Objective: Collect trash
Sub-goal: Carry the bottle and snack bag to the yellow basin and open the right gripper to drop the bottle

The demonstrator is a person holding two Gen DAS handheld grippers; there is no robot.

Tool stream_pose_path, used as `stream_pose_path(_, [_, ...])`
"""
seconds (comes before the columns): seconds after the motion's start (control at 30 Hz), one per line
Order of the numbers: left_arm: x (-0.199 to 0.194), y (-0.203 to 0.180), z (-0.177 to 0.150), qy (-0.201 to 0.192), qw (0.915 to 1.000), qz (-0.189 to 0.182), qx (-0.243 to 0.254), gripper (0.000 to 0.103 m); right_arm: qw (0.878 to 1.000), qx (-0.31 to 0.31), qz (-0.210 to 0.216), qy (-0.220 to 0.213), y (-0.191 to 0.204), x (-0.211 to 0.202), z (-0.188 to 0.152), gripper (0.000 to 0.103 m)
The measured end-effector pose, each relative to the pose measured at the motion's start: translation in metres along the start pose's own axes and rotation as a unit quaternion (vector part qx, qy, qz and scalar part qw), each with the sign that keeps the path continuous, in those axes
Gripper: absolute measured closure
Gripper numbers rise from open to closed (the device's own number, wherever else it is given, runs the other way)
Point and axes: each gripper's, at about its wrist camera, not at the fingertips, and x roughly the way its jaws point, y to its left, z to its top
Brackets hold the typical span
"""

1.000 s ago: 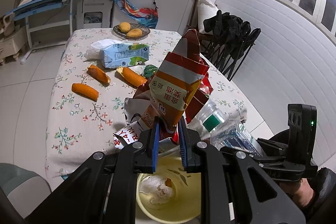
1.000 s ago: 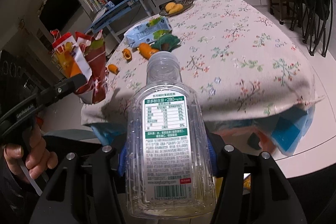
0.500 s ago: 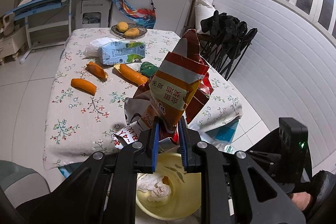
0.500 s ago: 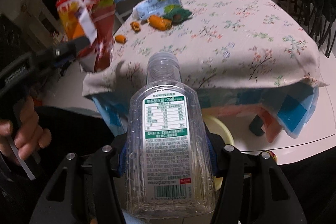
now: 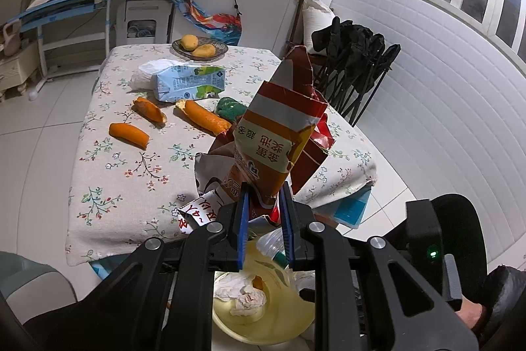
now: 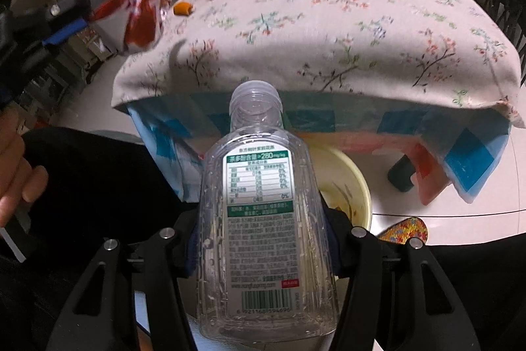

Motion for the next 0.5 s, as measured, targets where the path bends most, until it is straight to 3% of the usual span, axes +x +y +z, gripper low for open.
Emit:
stream_pose_path(0.2, [-0.0005, -0.0012, 0.0000, 0.000, 1.0000, -0.002, 0.001, 0.086, 1.000, -0.003, -0.006, 0.018, 0.0004, 0.0096, -0.0005, 0.046])
stream_pose_path(0.5, [-0.0007, -0.0037, -0.0013, 0.000, 1.0000, -0.004, 0.004, 0.086, 1.000, 0.004, -0.007, 0.011, -0.0036, 0.0082, 0.0002, 0.045])
